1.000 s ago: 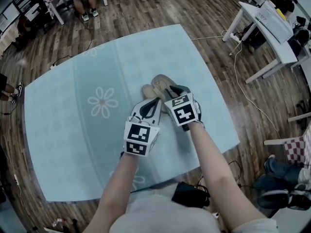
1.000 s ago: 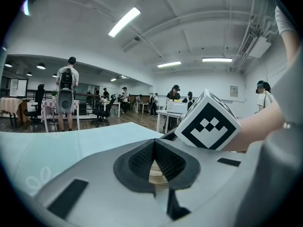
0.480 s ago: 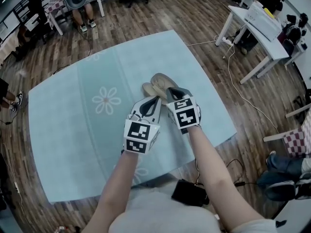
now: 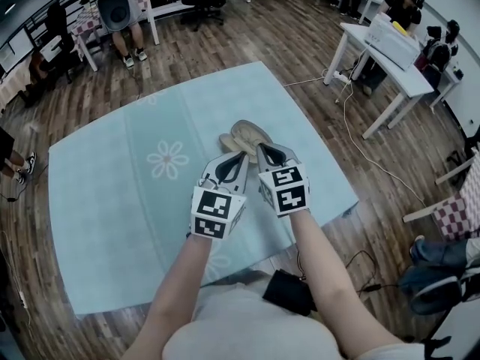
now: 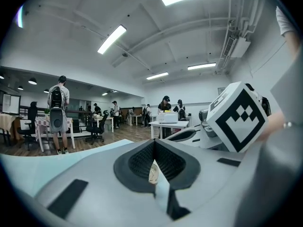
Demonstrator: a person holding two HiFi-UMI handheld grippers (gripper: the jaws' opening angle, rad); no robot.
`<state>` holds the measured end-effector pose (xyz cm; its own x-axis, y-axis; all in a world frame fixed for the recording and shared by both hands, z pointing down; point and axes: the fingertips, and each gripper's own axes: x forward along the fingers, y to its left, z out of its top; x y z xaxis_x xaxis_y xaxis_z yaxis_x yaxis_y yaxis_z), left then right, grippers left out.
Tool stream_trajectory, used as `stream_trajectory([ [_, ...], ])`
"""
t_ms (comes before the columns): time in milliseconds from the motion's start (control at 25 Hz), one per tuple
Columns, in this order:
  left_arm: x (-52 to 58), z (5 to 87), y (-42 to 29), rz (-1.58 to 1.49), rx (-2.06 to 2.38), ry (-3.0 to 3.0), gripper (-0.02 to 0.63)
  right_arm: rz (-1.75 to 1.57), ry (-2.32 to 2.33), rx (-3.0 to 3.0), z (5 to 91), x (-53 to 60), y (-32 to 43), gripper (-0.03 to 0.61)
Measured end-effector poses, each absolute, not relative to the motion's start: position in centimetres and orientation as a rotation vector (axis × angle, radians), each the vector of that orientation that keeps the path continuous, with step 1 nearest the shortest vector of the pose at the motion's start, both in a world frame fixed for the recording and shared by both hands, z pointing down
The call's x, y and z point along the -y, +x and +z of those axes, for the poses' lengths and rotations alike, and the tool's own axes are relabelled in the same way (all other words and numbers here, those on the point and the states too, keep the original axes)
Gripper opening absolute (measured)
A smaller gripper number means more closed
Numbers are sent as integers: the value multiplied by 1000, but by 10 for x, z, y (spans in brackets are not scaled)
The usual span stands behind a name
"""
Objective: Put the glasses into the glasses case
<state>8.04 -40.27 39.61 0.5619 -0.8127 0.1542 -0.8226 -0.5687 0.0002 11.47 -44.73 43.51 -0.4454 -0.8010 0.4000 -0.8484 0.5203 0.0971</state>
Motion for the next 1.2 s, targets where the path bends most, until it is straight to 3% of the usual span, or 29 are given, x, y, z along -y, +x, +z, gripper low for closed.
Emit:
stream_trajectory([
  [1200, 359, 319, 73, -74, 1424, 2915, 8, -140, 1478, 2526, 335, 353, 107, 6],
])
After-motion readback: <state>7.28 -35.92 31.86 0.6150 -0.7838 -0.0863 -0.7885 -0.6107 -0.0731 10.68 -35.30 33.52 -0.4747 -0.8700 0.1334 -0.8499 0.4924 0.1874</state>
